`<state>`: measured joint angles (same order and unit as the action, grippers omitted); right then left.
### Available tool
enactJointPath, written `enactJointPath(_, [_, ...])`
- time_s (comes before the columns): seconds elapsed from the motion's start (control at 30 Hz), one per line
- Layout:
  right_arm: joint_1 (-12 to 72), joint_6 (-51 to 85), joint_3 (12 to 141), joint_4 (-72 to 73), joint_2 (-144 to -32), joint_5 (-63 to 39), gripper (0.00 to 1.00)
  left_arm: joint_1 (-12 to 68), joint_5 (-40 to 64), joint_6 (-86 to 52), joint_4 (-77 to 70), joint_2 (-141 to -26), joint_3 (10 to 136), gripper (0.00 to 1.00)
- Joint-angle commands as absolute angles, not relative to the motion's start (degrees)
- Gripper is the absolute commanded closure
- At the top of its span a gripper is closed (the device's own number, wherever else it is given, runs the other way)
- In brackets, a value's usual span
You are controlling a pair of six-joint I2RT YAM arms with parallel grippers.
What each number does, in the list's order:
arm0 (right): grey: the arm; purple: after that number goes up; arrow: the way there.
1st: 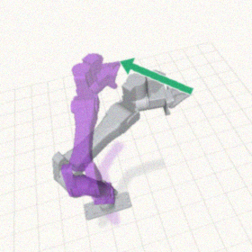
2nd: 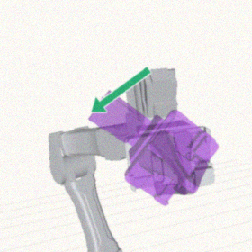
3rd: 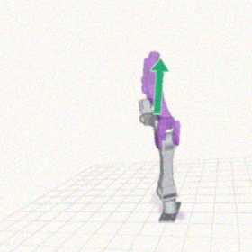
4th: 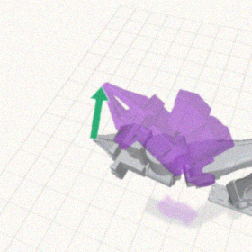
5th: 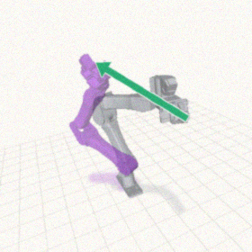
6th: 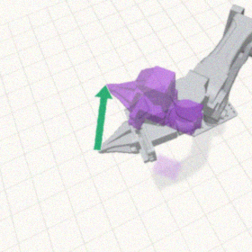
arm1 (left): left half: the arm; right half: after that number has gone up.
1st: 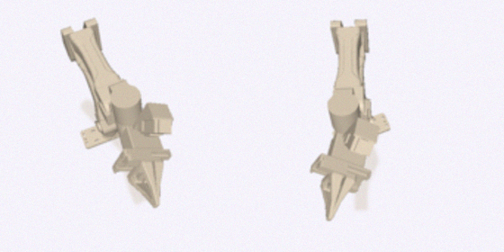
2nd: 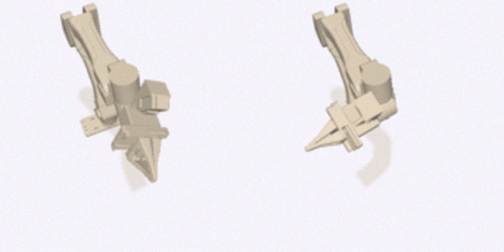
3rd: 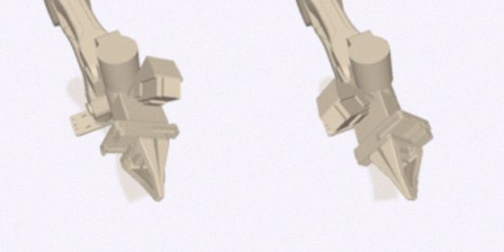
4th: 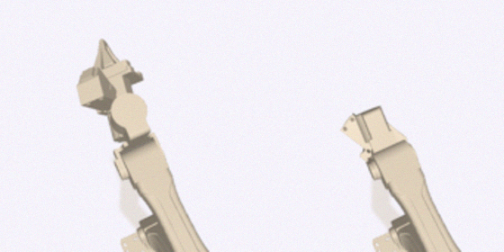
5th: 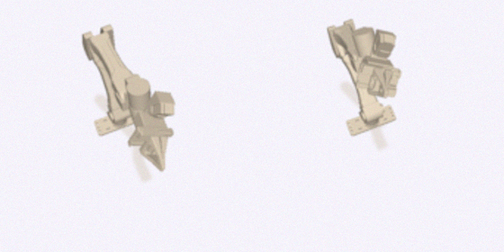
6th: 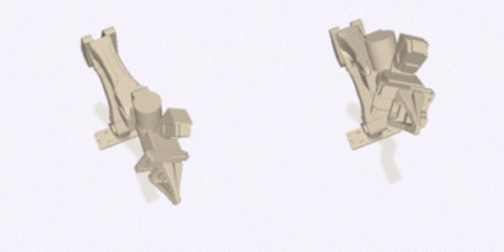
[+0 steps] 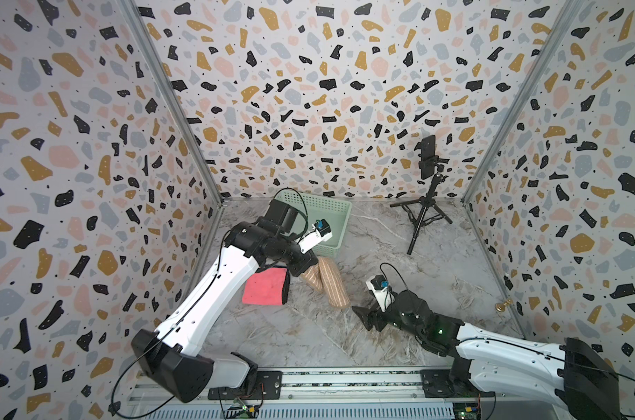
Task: Fold the square dishcloth
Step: Place the cleaning item at the center of the board, then flatten out the cleaning item at the center of the board.
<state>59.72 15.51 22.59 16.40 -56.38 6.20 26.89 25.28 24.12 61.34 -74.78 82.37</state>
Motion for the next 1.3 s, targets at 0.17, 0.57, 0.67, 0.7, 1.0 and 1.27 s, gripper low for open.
enactJointPath(0.17, [60.82, 16.09, 29.09, 8.04, -57.8, 16.89, 0.51, 28.31, 24.26, 23.0, 57.51, -80.25, 67.57, 1.0])
enactJointPath(0.57, [72.57, 23.59, 32.65, -3.47, -64.89, 22.34, 0.26, 27.84, -2.77, 38.82, 47.2, -75.77, 60.02, 0.27])
enactJointPath(0.67, [77.33, 24.85, 33.36, -0.63, -67.17, 21.14, 0.26, 27.73, -1.68, 43.33, 48.77, -69.94, 55.48, 0.27])
enactJointPath(0.7, [78.56, 25.88, 33.4, 1.0, -67.84, 19.79, 0.25, 27.63, -1.0, 44.22, 49.35, -68.42, 53.79, 0.28])
enactJointPath(1.0, [81.1, 23.97, 40.46, 0.83, -80.48, 26.41, 0.22, 27.53, 9.76, 50.97, 50.59, -63.91, 42.36, 0.31])
enactJointPath(1.27, [71.63, 26.23, 39.42, 1.49, -73.67, 24.0, 1.0, 28.15, 5.27, 45.15, 30.32, -73.24, 40.68, 0.33])
